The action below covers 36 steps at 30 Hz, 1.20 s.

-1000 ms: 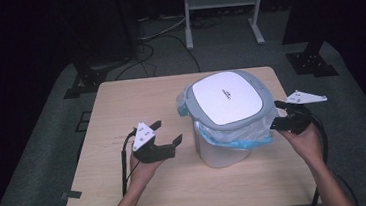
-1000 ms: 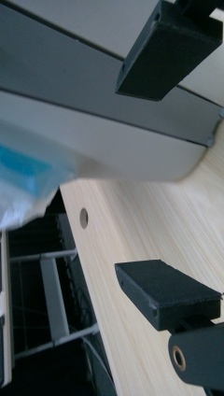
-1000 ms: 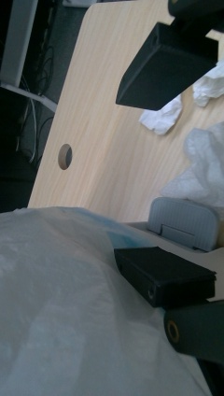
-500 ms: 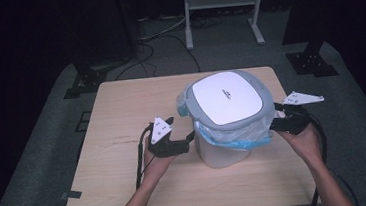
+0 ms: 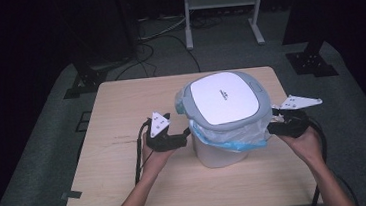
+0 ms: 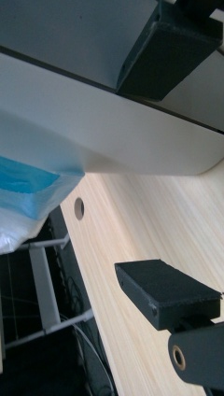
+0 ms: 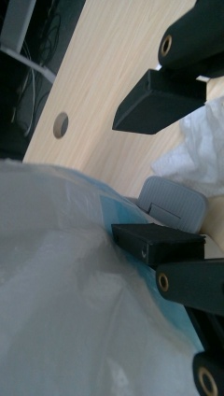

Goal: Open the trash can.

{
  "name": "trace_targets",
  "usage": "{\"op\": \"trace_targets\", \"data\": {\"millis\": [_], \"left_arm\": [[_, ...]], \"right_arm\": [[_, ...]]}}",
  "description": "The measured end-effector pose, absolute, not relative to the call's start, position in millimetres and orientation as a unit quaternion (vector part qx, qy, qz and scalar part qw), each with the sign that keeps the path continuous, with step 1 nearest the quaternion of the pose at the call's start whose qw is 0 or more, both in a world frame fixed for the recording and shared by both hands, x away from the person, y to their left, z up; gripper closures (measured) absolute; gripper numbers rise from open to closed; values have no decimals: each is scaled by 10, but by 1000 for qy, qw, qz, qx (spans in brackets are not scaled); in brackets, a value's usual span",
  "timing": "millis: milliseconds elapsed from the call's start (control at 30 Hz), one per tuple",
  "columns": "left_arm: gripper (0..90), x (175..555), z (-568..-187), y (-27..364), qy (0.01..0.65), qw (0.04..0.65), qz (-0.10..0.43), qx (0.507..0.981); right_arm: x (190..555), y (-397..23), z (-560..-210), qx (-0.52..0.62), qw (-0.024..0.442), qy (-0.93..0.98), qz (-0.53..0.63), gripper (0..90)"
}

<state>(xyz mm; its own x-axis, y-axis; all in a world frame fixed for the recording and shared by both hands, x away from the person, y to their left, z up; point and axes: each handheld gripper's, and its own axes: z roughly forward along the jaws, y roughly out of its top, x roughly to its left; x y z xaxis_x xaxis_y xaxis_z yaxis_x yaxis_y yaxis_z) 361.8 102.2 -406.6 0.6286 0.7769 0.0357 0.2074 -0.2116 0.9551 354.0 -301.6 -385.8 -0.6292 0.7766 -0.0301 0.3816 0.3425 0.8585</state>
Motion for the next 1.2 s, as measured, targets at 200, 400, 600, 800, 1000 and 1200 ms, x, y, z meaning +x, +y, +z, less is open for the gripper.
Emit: {"op": "trace_targets", "data": {"millis": [200, 400, 600, 800, 1000, 1200], "left_arm": [[119, 3838, -4057, 1163, 352, 527, 264, 727], [120, 3966, -4009, 1289, 359, 522, 275, 723], [119, 3863, -3950, 1409, 351, 525, 282, 722], [119, 3677, -3934, 1476, 338, 529, 284, 724], [116, 3396, -3933, 1468, 312, 534, 275, 736], [112, 3256, -3967, 1453, 307, 544, 262, 735]], "right_arm": [[3437, -2863, -3847, 339, 210, 803, 443, 415], [3362, -2687, -3855, 312, 194, 815, 449, 362], [3348, -2599, -3857, 294, 192, 828, 437, 309], [3477, -2778, -3876, 333, 193, 812, 439, 307], [3788, -2882, -3878, 373, 213, 793, 432, 295], [4134, -2803, -3895, 387, 222, 785, 429, 284]]}}
